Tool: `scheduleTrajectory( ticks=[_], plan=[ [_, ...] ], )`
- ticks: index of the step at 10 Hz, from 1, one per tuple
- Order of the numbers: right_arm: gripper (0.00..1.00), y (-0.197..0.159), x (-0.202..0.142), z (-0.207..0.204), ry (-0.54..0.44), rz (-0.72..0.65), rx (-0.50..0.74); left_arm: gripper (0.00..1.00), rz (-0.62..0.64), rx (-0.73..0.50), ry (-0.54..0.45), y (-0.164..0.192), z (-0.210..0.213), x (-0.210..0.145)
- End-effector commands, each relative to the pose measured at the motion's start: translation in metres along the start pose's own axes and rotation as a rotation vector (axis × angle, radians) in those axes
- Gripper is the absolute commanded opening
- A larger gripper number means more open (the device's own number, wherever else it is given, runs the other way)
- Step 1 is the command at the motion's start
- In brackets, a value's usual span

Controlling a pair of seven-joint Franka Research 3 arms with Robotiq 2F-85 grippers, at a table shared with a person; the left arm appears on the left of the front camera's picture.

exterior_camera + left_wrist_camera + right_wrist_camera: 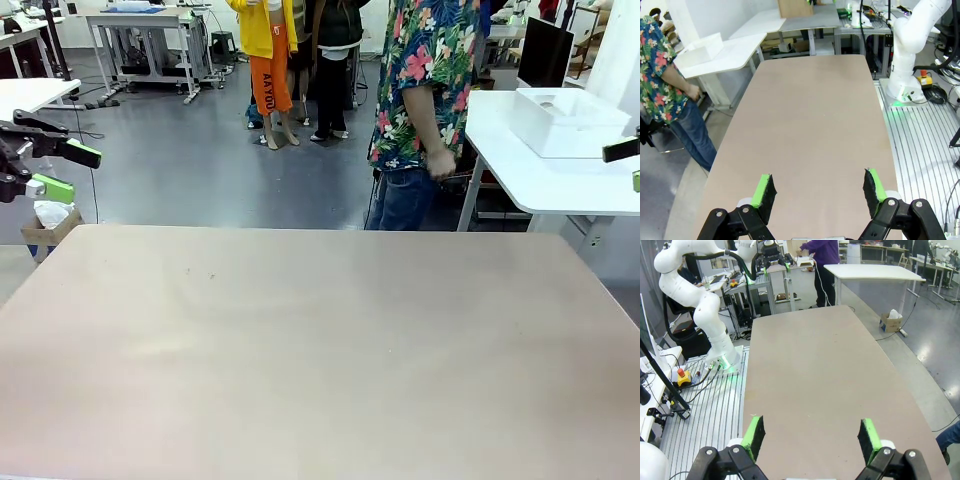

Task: Stack the cups and store them in the basket.
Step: Place the stack of Reusable plastic cups into the Pantry Basket.

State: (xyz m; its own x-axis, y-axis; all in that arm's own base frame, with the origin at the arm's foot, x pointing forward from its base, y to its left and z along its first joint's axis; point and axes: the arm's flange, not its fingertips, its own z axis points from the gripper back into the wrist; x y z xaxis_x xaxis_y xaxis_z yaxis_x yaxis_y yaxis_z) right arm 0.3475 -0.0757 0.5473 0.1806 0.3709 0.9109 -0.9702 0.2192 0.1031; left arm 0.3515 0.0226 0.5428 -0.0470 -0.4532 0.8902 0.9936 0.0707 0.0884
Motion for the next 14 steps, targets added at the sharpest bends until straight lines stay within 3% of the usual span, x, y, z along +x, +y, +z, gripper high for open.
scheduleTrajectory(
  ticks=[1,14],
  plan=[
    [1.0,0.0014,0.0038,0.0006,-0.02,0.0,-0.001,0.92,0.008,0.0,-0.021,-0.0002,0.0003,0.0045],
    [1.0,0.0014,0.0038,0.0006,-0.02,0.0,-0.001,0.92,0.008,0.0,-0.021,-0.0002,0.0003,0.0045]
  ],
)
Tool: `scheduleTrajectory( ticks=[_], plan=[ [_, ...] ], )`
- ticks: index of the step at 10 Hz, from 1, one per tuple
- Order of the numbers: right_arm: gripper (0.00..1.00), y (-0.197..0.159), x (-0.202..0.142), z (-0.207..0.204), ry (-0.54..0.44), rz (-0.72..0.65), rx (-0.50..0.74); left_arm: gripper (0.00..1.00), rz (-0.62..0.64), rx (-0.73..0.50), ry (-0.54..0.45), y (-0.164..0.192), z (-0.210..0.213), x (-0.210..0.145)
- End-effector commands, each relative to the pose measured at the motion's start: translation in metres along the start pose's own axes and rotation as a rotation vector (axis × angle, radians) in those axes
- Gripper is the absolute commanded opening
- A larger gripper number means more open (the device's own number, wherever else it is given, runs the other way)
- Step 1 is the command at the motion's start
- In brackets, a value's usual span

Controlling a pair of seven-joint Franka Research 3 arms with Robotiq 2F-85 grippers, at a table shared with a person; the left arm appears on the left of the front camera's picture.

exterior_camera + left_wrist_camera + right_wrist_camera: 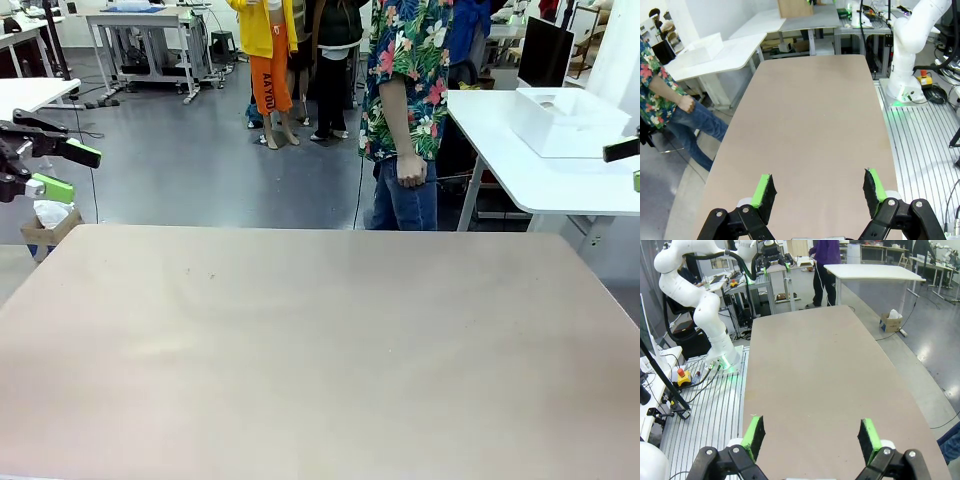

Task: Stack the cups and store them in the basket.
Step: Place the stack of Reusable plastic cups into the Pantry Basket.

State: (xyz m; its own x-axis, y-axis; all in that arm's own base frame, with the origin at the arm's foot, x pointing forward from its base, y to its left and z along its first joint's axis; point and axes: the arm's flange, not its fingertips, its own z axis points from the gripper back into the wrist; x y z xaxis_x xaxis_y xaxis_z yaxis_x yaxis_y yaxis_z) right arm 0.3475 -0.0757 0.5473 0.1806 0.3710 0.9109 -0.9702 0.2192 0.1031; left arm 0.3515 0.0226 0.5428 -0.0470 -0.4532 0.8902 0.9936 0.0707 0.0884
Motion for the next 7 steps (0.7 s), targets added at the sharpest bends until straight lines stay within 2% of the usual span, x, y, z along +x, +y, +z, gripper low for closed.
scheduleTrajectory(
  ticks=[1,7],
  plan=[
    [1.0,0.0014,0.0038,0.0007,-0.02,0.0,-0.001,0.92,0.008,0.0,-0.021,-0.0002,0.0003,0.0045],
    [1.0,0.0014,0.0038,0.0007,-0.02,0.0,-0.001,0.92,0.008,0.0,-0.021,-0.0002,0.0003,0.0045]
  ],
)
